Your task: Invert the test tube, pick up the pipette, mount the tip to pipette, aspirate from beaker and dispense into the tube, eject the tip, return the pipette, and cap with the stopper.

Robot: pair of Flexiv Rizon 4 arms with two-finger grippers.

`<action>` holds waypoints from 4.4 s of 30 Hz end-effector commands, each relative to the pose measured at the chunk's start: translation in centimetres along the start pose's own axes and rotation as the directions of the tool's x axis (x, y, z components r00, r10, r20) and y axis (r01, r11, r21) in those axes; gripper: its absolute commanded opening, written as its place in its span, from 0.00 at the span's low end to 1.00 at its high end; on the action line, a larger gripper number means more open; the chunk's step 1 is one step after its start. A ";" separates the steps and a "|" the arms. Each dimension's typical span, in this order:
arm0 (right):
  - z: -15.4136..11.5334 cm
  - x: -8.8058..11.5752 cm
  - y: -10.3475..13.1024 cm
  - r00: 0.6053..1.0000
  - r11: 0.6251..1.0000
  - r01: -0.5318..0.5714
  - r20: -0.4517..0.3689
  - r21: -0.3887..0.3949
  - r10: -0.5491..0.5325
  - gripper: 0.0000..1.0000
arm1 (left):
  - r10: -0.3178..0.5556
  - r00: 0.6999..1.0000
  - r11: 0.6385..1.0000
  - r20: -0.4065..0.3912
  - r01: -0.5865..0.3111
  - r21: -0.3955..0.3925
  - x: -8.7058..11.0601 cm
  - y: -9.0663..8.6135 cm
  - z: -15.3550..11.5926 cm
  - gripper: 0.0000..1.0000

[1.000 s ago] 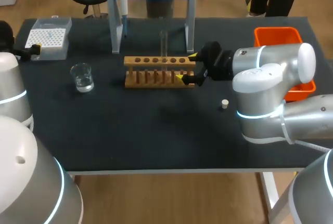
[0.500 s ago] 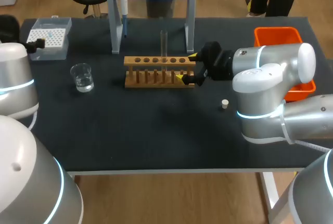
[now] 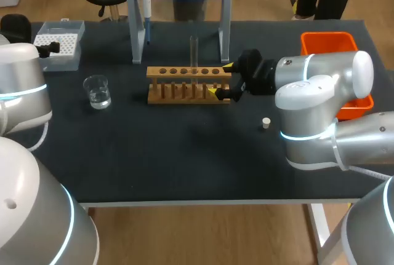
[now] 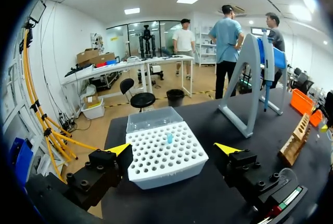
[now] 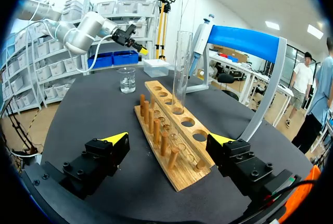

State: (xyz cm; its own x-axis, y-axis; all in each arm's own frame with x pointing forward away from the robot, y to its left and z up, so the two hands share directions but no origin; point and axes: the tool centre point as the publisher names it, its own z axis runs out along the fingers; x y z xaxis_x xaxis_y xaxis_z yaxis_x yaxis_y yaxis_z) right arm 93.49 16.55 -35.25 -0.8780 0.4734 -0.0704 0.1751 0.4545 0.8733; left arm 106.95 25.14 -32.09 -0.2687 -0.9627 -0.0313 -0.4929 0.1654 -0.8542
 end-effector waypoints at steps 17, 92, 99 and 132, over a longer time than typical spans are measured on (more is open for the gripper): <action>0.1 0.0 -0.1 1.000 1.000 0.000 0.002 -0.002 0.000 1.00 | -0.001 1.000 1.000 -0.002 0.001 -0.008 -0.2 -0.2 1.2 1.00; 0.1 0.0 -0.1 1.000 1.000 0.000 0.002 -0.002 0.000 1.00 | -0.057 0.998 0.998 -0.012 0.058 0.031 0.3 0.1 6.8 0.68; 0.1 0.0 -0.1 1.000 1.000 0.000 0.002 -0.002 0.000 1.00 | -0.054 0.999 0.998 -0.007 0.054 0.022 0.2 0.1 7.0 0.65; 0.1 0.0 -0.1 1.000 1.000 0.000 0.002 -0.002 0.000 1.00 | -0.034 0.999 0.999 0.005 0.034 -0.002 -0.5 0.2 8.2 0.50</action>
State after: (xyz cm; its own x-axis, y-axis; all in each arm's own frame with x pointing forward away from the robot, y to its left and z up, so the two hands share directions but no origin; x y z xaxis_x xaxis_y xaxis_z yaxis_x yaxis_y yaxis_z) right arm 93.49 16.56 -35.25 -0.8780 0.4734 -0.0704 0.1751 0.4545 0.8733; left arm 113.49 23.90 -36.44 -0.2480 -0.9687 -0.0040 -0.4965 0.1307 -0.8582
